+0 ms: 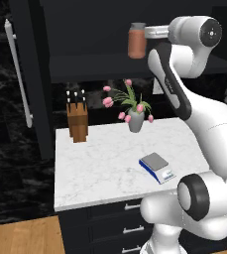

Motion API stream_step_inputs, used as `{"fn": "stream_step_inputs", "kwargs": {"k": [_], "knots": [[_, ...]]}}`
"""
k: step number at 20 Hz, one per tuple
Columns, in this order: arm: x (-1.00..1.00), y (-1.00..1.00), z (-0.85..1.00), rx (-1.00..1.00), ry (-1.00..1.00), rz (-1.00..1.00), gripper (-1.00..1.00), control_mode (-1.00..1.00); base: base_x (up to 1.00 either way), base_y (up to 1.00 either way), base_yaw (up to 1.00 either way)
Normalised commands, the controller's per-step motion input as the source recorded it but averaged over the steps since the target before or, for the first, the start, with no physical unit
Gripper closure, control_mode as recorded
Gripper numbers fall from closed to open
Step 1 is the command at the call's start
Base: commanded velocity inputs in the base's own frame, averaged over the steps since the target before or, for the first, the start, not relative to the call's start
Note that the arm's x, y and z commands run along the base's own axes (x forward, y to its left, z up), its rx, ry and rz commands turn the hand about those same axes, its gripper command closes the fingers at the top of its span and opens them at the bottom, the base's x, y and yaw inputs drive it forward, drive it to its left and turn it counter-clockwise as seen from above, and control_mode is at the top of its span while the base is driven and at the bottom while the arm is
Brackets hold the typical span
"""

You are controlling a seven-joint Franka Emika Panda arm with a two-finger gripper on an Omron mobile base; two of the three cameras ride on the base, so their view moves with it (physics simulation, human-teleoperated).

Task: Pick the canned food and place it on the digital scale for weighing, and close the cabinet.

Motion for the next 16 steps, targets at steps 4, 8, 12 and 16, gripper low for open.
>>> {"fn": "stream_step_inputs", "kwargs": {"k": [4, 8, 12, 16], "knots": [[0.0, -0.24, -0.04, 0.0, 0.0, 0.0, -1.0, -1.0, 0.0, 0.0, 0.0], [0.0, -0.27, -0.09, 0.0, 0.01, 0.0, -1.0, -1.0, 0.0, 0.0, 0.0], [-0.15, -0.32, -0.07, 0.0, 0.04, 0.01, -1.0, -1.0, 0.0, 0.0, 0.0], [-0.59, -0.11, -0.17, 0.0, 0.08, 0.0, -1.0, -1.0, 0.0, 0.0, 0.0]]}}
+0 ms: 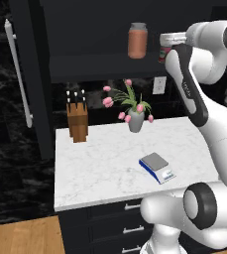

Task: Pick the canned food and place it on the digital scale for weighing, and close the cabinet.

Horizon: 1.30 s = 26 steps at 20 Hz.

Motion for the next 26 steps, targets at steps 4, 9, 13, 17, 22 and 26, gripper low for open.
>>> {"fn": "stream_step_inputs", "kwargs": {"k": [4, 9, 13, 17, 22, 26], "knots": [[-0.23, -0.09, -0.41, 0.0, 0.19, 0.0, -1.0, -1.0, 0.0, 0.0, 0.0], [0.0, -0.28, -0.39, 0.0, 0.11, 0.0, -1.0, -1.0, 0.0, 0.0, 0.0], [0.0, -0.33, -0.35, 0.0, 0.06, 0.0, -1.0, -1.0, 0.0, 0.0, 0.0], [0.0, -0.3, -0.27, 0.0, 0.08, 0.0, -1.0, -1.0, 0.0, 0.0, 0.0], [0.01, -0.31, -0.22, 0.0, 0.12, 0.0, -1.0, -1.0, 0.0, 0.0, 0.0], [0.24, -0.07, -0.07, 0.0, 0.06, 0.0, -1.0, -1.0, 0.0, 0.0, 0.0]]}}
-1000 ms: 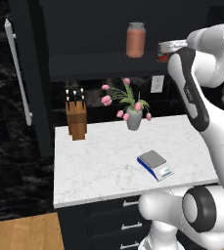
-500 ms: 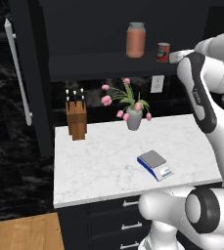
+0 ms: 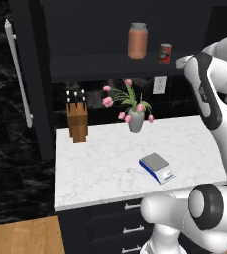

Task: Pick the canned food and place it on the digital scale for weighing, and close the cabinet.

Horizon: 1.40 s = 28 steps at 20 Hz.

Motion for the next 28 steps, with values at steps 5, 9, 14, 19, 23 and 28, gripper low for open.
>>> {"fn": "stream_step_inputs", "kwargs": {"k": [5, 9, 14, 19, 23, 28], "knots": [[0.39, 0.0, 0.0, 0.0, -0.06, 0.0, -1.0, -1.0, 0.0, 0.0, 0.0], [0.33, 0.0, 0.0, 0.0, -0.01, 0.0, -1.0, -1.0, 0.0, 0.0, 0.0], [0.23, 0.0, 0.0, 0.0, 0.0, 0.0, -1.0, -1.0, 0.0, 0.0, 0.0], [0.17, 0.0, 0.0, 0.0, 0.0, 0.0, -1.0, -1.0, 0.0, 0.0, 0.0], [0.26, 0.0, 0.0, 0.0, 0.0, 0.0, -1.0, -1.0, 0.0, 0.0, 0.0], [0.24, 0.0, 0.0, 0.0, 0.0, 0.0, -1.0, -1.0, 0.0, 0.0, 0.0]]}}
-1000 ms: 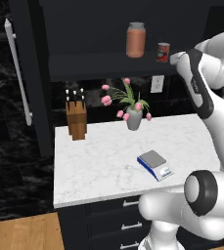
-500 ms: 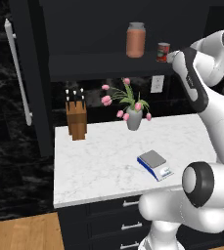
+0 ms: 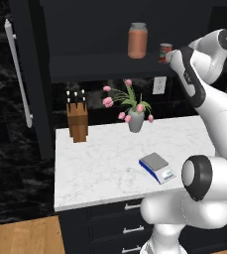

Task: Pick the canned food and place it on the digital scale for weighing, and close the cabinet.

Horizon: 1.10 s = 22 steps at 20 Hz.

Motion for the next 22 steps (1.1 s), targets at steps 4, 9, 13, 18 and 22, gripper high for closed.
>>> {"fn": "stream_step_inputs", "kwargs": {"k": [4, 9, 13, 18, 22], "knots": [[0.26, 0.0, 0.0, 0.0, 0.0, 0.0, -1.0, -1.0, 0.0, 0.0, 0.0], [0.27, 0.0, -0.02, 0.0, 0.03, 0.0, -1.0, -1.0, 0.0, 0.0, 0.0], [0.25, 0.0, 0.0, 0.0, 0.07, 0.0, -1.0, -1.0, 0.0, 0.0, 0.0], [0.23, 0.0, 0.0, 0.0, 0.06, 0.0, -1.0, -1.0, 0.0, 0.0, 0.0], [0.25, 0.0, -0.04, 0.0, 0.02, 0.0, -1.0, -1.0, 0.0, 0.0, 0.0]]}}
